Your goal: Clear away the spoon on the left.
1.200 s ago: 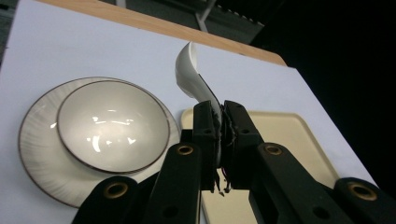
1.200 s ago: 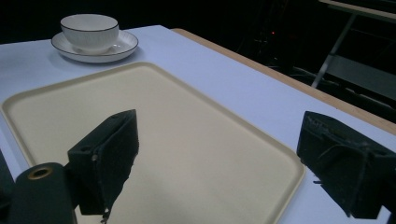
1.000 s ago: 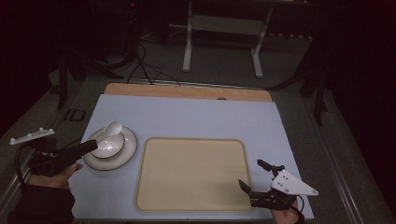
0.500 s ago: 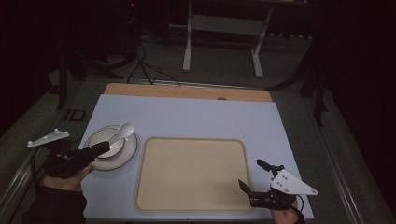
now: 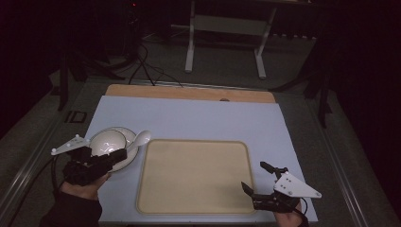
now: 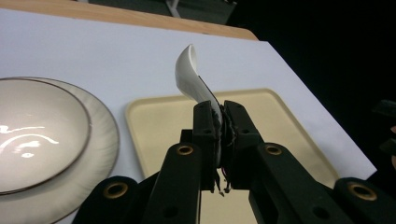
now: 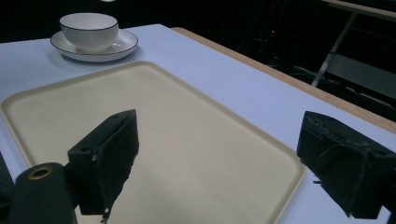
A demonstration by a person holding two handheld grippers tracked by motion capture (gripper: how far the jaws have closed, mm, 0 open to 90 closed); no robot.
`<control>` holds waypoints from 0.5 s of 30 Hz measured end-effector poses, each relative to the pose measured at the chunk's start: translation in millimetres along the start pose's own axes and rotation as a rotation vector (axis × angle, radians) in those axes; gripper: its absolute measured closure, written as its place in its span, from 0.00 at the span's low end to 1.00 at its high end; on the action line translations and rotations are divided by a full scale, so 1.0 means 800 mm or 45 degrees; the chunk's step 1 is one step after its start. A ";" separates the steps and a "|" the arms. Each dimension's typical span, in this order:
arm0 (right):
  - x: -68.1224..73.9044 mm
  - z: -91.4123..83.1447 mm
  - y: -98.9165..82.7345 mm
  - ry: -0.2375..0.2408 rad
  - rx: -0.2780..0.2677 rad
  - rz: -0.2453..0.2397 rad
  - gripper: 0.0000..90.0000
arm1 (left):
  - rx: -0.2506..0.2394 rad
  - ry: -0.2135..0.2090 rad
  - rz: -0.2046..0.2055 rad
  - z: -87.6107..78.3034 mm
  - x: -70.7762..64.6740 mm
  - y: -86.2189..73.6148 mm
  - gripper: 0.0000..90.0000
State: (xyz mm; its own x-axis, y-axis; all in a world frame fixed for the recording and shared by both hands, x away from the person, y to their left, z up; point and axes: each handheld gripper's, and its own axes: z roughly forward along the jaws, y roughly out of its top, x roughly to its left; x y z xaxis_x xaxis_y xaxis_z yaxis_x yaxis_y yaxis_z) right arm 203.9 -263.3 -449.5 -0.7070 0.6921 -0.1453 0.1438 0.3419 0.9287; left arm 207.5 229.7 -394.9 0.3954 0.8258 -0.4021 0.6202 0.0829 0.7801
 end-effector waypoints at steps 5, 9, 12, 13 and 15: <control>0.000 0.000 -0.001 0.000 0.003 0.001 0.14 | 0.010 -0.025 0.014 0.011 -0.011 -0.006 0.95; -0.001 0.000 -0.001 0.000 0.000 0.003 0.14 | 0.009 -0.025 0.018 0.014 -0.016 -0.007 0.95; -0.001 0.000 -0.001 -0.001 -0.001 0.006 0.14 | 0.003 -0.015 0.030 0.018 -0.021 -0.009 0.95; -0.001 0.000 -0.001 -0.002 0.002 0.008 0.14 | -0.001 -0.015 0.030 0.019 -0.023 -0.010 0.95; -0.001 0.000 -0.001 0.000 0.003 0.008 0.14 | -0.006 -0.003 0.047 0.024 -0.029 -0.012 0.95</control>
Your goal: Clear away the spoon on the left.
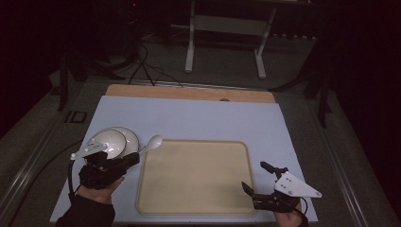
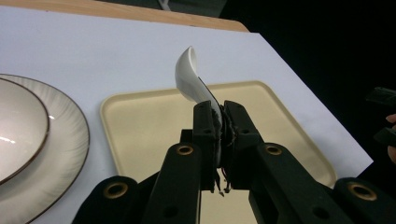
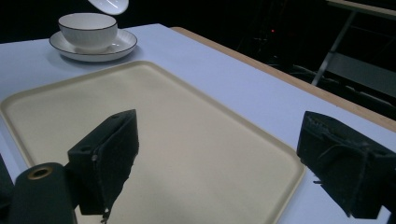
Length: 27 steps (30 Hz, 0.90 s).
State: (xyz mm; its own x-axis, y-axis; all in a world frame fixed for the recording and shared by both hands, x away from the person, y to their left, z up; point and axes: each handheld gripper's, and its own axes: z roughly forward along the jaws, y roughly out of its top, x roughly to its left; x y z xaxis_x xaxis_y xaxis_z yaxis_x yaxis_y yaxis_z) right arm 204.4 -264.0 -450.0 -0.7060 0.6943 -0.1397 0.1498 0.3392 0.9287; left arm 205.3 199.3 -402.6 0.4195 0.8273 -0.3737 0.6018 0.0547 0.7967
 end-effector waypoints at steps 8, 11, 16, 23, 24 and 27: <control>0.000 0.000 0.000 -0.001 -0.003 0.002 0.14 | 0.021 -0.014 0.034 0.025 -0.020 -0.014 0.95; -0.001 0.000 -0.001 0.001 -0.006 0.004 0.14 | 0.031 -0.034 0.023 0.035 -0.024 -0.018 0.95; -0.001 0.000 -0.001 0.005 -0.005 0.008 0.14 | 0.014 -0.039 -0.002 0.049 -0.028 -0.027 0.95; -0.002 0.001 -0.001 0.009 0.000 0.019 0.14 | -0.056 -0.027 -0.049 0.059 -0.037 -0.036 0.95; -0.002 0.001 -0.001 0.009 0.000 0.019 0.14 | -0.072 -0.038 -0.065 0.060 -0.037 -0.038 0.95; -0.002 0.002 -0.002 0.009 0.003 0.019 0.14 | -0.105 -0.037 -0.106 0.061 -0.038 -0.044 0.95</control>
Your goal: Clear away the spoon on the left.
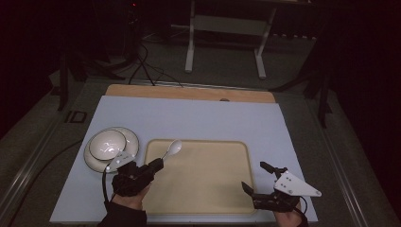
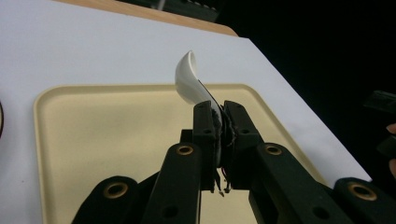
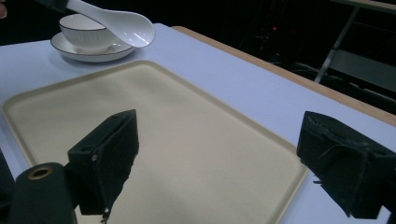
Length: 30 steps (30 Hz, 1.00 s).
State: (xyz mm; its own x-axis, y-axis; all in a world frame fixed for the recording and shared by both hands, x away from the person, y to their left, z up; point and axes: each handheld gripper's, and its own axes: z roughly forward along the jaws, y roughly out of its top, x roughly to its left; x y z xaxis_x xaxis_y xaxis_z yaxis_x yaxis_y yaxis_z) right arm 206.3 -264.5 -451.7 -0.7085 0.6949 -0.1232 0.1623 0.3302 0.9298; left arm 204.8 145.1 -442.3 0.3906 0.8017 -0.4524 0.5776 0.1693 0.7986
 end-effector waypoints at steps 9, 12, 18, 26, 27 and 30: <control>-0.001 0.001 -0.001 0.004 0.001 0.010 0.14 | -0.038 0.009 -0.047 0.012 -0.002 -0.021 0.95; 0.000 0.002 -0.001 0.008 0.002 0.014 0.14 | -0.042 -0.004 -0.077 0.020 0.000 -0.032 0.95; -0.001 0.004 -0.001 0.007 0.004 0.013 0.14 | -0.058 0.015 -0.113 0.031 0.000 -0.047 0.95; -0.001 0.004 -0.001 0.008 0.005 0.014 0.14 | -0.077 0.059 -0.105 0.050 -0.012 -0.069 0.95; -0.001 0.004 -0.001 0.008 0.005 0.013 0.14 | -0.080 0.064 -0.106 0.051 -0.013 -0.071 0.95; 0.000 0.004 -0.001 0.008 0.006 0.014 0.14 | -0.070 0.074 -0.106 0.057 -0.014 -0.076 0.95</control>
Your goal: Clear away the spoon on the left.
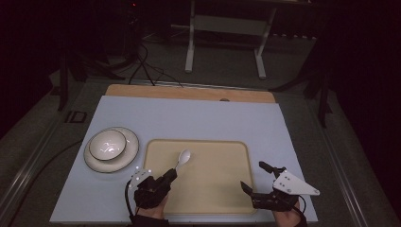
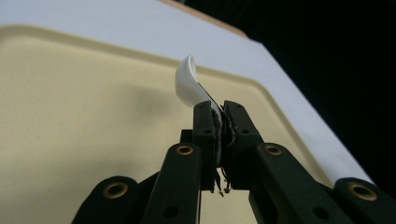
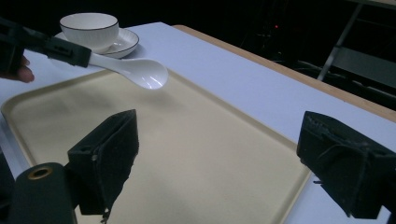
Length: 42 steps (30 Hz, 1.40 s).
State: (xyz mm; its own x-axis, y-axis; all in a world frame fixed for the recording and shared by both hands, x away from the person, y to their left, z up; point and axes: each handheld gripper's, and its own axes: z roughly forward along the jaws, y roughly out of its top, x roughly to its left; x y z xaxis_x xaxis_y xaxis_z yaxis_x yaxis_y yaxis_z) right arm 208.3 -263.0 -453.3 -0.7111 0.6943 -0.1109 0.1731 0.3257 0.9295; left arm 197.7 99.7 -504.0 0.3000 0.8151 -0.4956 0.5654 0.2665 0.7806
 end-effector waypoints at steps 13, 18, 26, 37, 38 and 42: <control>-0.001 0.001 0.000 0.004 0.000 -0.001 0.14 | 0.043 0.074 -0.055 0.016 0.012 -0.016 0.95; -0.001 0.001 0.000 0.002 0.001 0.000 0.14 | 0.059 0.085 -0.050 0.017 0.011 -0.019 0.94; -0.002 0.001 -0.001 0.001 -0.004 0.006 0.14 | 0.157 0.128 -0.034 0.022 0.009 -0.025 0.90; -0.003 0.001 -0.001 -0.006 -0.002 0.006 0.14 | 0.272 0.144 -0.048 0.031 0.007 -0.028 0.85; -0.003 0.001 -0.001 -0.006 -0.002 0.006 0.14 | 0.277 0.151 -0.047 0.031 0.007 -0.028 0.84; -0.003 0.001 -0.001 -0.006 -0.004 0.008 0.14 | 0.317 0.150 -0.027 0.035 0.006 -0.030 0.84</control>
State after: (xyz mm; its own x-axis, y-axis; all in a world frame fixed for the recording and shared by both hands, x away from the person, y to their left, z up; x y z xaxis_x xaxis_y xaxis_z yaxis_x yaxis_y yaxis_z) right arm 210.3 -264.5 -453.9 -0.7070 0.6991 -0.1070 0.1750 0.3196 0.9313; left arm 207.1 82.8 -535.3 0.2030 0.8687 -0.4519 0.7464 0.1614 0.6456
